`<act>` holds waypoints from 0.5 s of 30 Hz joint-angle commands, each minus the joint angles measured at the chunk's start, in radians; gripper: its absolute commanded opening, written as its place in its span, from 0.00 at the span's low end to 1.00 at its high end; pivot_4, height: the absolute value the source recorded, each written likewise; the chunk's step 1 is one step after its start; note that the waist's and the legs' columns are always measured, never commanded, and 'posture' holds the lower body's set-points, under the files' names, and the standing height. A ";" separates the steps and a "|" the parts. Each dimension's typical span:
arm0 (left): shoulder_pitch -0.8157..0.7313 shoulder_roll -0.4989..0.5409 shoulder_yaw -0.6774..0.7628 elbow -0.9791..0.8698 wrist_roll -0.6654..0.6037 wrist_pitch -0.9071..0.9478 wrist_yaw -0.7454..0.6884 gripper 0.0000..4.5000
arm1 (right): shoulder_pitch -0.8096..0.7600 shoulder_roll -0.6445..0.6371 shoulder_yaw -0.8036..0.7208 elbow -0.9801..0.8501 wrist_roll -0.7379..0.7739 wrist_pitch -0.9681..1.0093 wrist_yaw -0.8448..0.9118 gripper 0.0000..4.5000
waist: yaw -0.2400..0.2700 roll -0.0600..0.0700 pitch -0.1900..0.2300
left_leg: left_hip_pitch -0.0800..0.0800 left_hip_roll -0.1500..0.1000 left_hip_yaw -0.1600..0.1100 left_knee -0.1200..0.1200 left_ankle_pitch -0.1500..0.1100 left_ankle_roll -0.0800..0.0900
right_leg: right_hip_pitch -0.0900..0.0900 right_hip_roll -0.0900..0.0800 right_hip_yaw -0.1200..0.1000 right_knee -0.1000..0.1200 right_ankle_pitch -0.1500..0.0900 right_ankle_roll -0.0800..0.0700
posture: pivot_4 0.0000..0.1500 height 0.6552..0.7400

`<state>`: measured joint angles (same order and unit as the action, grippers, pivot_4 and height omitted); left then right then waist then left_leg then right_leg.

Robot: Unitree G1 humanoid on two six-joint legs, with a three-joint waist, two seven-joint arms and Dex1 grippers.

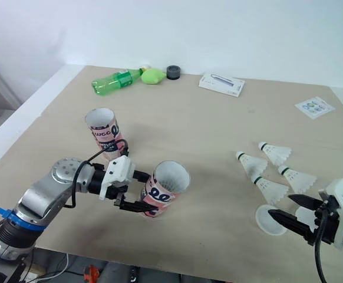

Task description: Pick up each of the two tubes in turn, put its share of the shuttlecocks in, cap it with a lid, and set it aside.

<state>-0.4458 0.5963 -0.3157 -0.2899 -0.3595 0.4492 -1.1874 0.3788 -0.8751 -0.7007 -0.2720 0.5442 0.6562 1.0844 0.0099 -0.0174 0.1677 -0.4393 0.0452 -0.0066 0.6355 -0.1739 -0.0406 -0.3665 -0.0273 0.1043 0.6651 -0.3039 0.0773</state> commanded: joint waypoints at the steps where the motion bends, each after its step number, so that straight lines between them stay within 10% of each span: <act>1: -0.004 -0.021 -0.023 0.032 0.044 -0.009 0.044 0.70 | -0.015 -0.013 0.014 0.026 -0.005 -0.013 -0.010 0.99 | 0.000 0.000 0.000 | 0.000 0.000 0.000 0.000 0.000 0.000 | 0.000 0.000 0.001 0.000 0.000 0.000 | 1.00 0.87; 15: -0.007 -0.020 -0.029 0.035 0.077 -0.025 0.050 0.70 | -0.162 0.000 0.172 0.152 -0.052 -0.086 -0.062 0.99 | -0.002 0.000 0.000 | 0.001 -0.001 0.001 0.000 0.004 0.005 | 0.000 0.001 0.003 0.000 0.004 0.001 | 1.00 0.87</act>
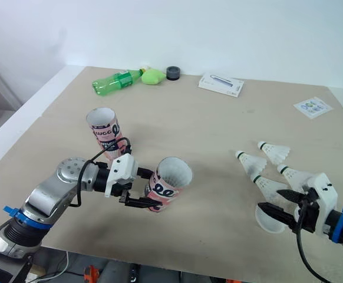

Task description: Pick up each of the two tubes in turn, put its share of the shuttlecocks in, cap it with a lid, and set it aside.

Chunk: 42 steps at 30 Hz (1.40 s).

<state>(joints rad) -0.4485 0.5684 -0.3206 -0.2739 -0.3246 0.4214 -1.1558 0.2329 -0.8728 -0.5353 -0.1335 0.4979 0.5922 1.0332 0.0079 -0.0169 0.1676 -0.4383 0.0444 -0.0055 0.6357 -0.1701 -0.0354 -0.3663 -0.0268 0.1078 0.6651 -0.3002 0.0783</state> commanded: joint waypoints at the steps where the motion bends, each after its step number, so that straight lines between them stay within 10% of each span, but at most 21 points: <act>1: -0.003 0.010 -0.025 0.018 0.043 0.002 0.017 0.70 | -0.022 -0.001 0.013 0.020 -0.008 -0.027 -0.013 0.99 | 0.000 0.000 0.000 | 0.000 0.000 0.000 0.000 0.000 0.000 | 0.000 0.000 0.000 0.000 0.000 0.000 | 1.00 0.87; 6: -0.001 0.015 -0.026 0.013 0.040 0.002 0.016 0.70 | -0.056 0.005 0.042 0.070 -0.034 -0.056 -0.041 0.99 | -0.001 0.000 0.000 | 0.000 0.000 0.000 0.000 0.000 0.000 | 0.000 0.000 0.000 0.000 0.000 0.000 | 1.00 0.87; 15: 0.006 0.015 -0.029 -0.003 0.037 0.011 0.019 0.70 | -0.085 0.014 0.048 0.119 -0.038 -0.107 -0.044 0.04 | -0.001 0.000 0.000 | 0.000 0.000 0.001 0.000 0.000 0.001 | 0.000 0.000 0.001 0.000 0.001 0.000 | 1.00 0.87; 30: -0.001 0.014 -0.035 0.018 0.040 0.001 0.010 0.70 | -0.045 -0.029 -0.065 0.086 0.031 -0.105 0.017 0.02 | -0.002 0.001 0.000 | 0.000 0.000 0.001 0.000 0.001 0.001 | 0.000 0.001 0.001 0.000 0.001 0.000 | 1.00 0.87; 42: -0.018 0.010 -0.042 0.051 0.044 -0.012 -0.006 0.70 | -0.038 -0.183 -0.241 -0.301 0.235 0.028 0.138 0.02 | -0.001 0.002 -0.001 | -0.001 0.000 0.001 -0.001 0.001 0.001 | 0.000 0.000 0.002 0.000 0.001 0.001 | 1.00 0.87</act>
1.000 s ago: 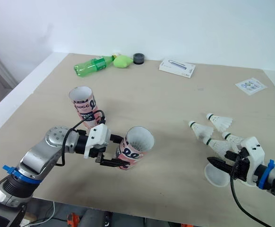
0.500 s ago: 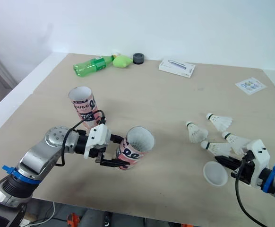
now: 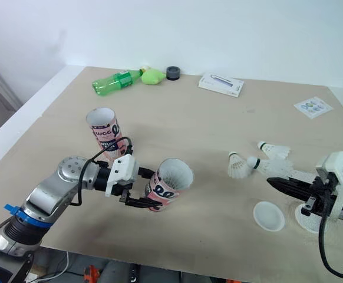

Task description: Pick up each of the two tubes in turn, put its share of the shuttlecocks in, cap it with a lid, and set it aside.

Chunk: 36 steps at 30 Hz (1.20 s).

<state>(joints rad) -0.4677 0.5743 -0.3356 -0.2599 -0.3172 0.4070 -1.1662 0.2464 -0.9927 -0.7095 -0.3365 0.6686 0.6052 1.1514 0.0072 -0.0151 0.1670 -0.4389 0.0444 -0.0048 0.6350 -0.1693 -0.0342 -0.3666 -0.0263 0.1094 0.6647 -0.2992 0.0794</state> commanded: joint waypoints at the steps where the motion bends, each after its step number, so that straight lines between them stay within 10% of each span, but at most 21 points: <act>1: -0.005 0.003 -0.028 0.039 0.036 0.005 0.003 0.70 | -0.086 -0.086 -0.058 -0.130 0.092 0.026 0.018 0.02 | -0.001 0.000 0.000 | 0.000 0.000 0.000 0.000 0.000 0.000 | 0.000 0.000 0.000 0.000 0.000 0.000 | 1.00 0.87; 18: -0.066 -0.008 -0.029 0.072 0.029 0.015 -0.013 0.70 | -0.600 -0.266 0.536 -0.214 -0.037 -0.191 0.173 0.02 | -0.001 -0.003 0.002 | -0.001 0.000 0.004 -0.001 0.002 0.002 | -0.006 -0.004 -0.001 -0.001 0.001 -0.002 | 1.00 0.87; 36: -0.072 -0.009 -0.021 0.052 0.027 0.043 0.004 0.70 | -0.911 -0.145 0.817 -0.112 -0.251 -0.338 0.311 0.02 | -0.001 -0.003 0.002 | -0.002 0.001 0.005 -0.002 0.001 0.002 | -0.006 -0.004 -0.002 -0.001 0.002 -0.004 | 1.00 0.87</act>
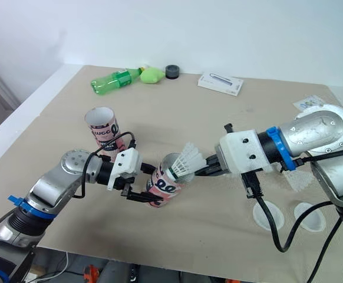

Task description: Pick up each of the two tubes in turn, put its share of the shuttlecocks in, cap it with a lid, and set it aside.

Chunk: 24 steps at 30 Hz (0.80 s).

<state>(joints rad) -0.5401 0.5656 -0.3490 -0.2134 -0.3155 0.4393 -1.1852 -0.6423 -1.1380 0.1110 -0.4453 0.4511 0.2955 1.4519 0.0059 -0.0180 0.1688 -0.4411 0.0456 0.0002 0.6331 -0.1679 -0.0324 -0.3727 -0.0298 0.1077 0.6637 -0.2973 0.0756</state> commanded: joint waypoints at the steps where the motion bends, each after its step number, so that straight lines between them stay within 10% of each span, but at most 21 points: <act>1: 0.001 0.000 -0.008 0.002 0.024 0.013 0.023 0.70 | -0.027 0.003 0.005 0.006 -0.051 -0.035 0.008 0.02 | 0.000 0.000 0.000 | 0.000 0.000 0.000 0.000 0.000 0.000 | 0.000 0.000 0.000 0.000 0.000 0.000 | 1.00 0.87; 5: -0.001 -0.003 -0.007 0.000 0.023 0.018 0.026 0.70 | -0.050 0.030 0.015 0.014 -0.059 -0.026 0.005 0.12 | 0.000 0.000 0.000 | 0.000 0.000 0.000 0.000 0.000 0.000 | 0.000 0.000 0.000 0.000 0.000 0.000 | 1.00 0.87; 11: 0.003 -0.005 -0.007 0.001 0.025 0.015 0.028 0.70 | -0.080 0.069 -0.077 0.010 0.076 0.075 -0.005 0.62 | 0.000 0.000 0.000 | 0.000 0.000 0.000 0.000 0.000 0.000 | 0.000 0.001 0.000 0.001 0.001 -0.001 | 1.00 0.87; 20: 0.018 -0.006 -0.007 0.008 0.030 0.000 0.031 0.70 | -0.043 0.052 -0.246 0.046 0.371 0.411 -0.119 0.62 | 0.000 0.000 0.000 | -0.001 0.001 -0.001 0.000 0.000 0.000 | 0.001 0.001 0.000 0.001 0.004 -0.006 | 1.00 0.87; 24: 0.023 -0.004 -0.008 0.012 0.032 -0.008 0.031 0.70 | 0.017 0.045 -0.221 0.020 0.348 0.408 -0.115 0.20 | 0.001 0.000 0.000 | -0.001 0.000 -0.001 0.000 0.000 0.000 | 0.001 0.001 0.000 0.001 0.004 -0.006 | 1.00 0.87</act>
<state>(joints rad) -0.5316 0.5624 -0.3459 -0.2154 -0.3132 0.4333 -1.1761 -0.6293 -1.0815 -0.0965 -0.4010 0.7987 0.7092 1.3325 0.0066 -0.0185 0.1687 -0.4418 0.0458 -0.0008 0.6335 -0.1678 -0.0323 -0.3722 -0.0287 0.1078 0.6642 -0.2938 0.0704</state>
